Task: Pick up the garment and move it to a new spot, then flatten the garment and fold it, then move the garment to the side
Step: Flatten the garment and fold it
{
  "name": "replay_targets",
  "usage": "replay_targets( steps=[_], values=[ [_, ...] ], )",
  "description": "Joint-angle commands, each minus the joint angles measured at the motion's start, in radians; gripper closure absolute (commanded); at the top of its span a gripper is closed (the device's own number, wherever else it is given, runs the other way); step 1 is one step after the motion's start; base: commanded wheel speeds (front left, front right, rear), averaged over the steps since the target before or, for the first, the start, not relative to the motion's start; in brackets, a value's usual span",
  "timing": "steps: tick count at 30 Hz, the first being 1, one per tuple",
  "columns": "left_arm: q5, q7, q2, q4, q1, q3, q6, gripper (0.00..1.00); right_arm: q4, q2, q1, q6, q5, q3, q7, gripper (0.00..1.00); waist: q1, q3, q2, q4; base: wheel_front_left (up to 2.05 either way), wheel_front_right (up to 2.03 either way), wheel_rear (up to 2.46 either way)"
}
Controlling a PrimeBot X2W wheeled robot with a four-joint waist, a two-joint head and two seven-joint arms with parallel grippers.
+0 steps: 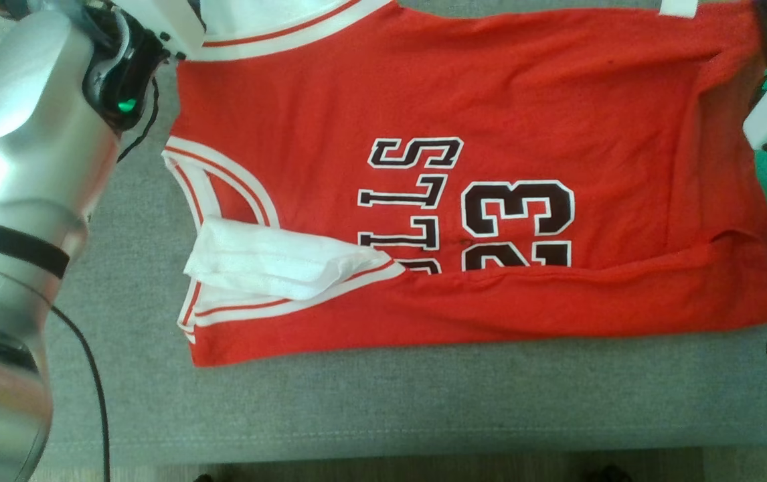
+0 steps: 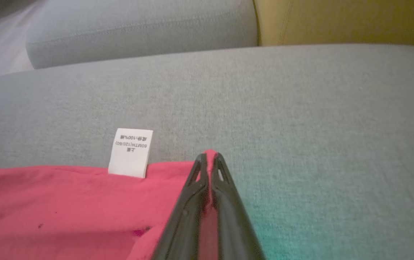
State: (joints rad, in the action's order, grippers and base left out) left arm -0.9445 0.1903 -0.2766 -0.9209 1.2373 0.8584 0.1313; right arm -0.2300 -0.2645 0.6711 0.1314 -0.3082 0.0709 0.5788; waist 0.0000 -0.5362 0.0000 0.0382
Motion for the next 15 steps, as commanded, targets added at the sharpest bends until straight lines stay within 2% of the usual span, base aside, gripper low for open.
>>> replay_targets(
  steps=[1, 11, 15],
  values=[
    [-0.011, 0.024, -0.049, 0.027, 0.058, -0.025, -0.001, 1.0, 0.049, 0.002, 0.02, -0.001, -0.006, -0.004, -0.032, 1.0, 0.0, 0.008, 0.0, 0.003, 0.0, 0.0, 0.0],
    [-0.052, 0.062, -0.08, 0.081, 0.033, -0.032, -0.001, 1.0, 0.051, 0.017, 0.003, -0.001, -0.056, 0.019, -0.108, 1.0, 0.0, 0.035, 0.0, 0.011, 0.0, 0.0, 0.0],
    [-0.056, 0.07, -0.112, 0.138, -0.034, -0.065, -0.001, 1.0, 0.079, 0.036, -0.042, -0.001, -0.12, 0.038, -0.119, 1.0, 0.0, 0.057, 0.0, 0.01, 0.0, 0.0, 0.0]
  ],
)
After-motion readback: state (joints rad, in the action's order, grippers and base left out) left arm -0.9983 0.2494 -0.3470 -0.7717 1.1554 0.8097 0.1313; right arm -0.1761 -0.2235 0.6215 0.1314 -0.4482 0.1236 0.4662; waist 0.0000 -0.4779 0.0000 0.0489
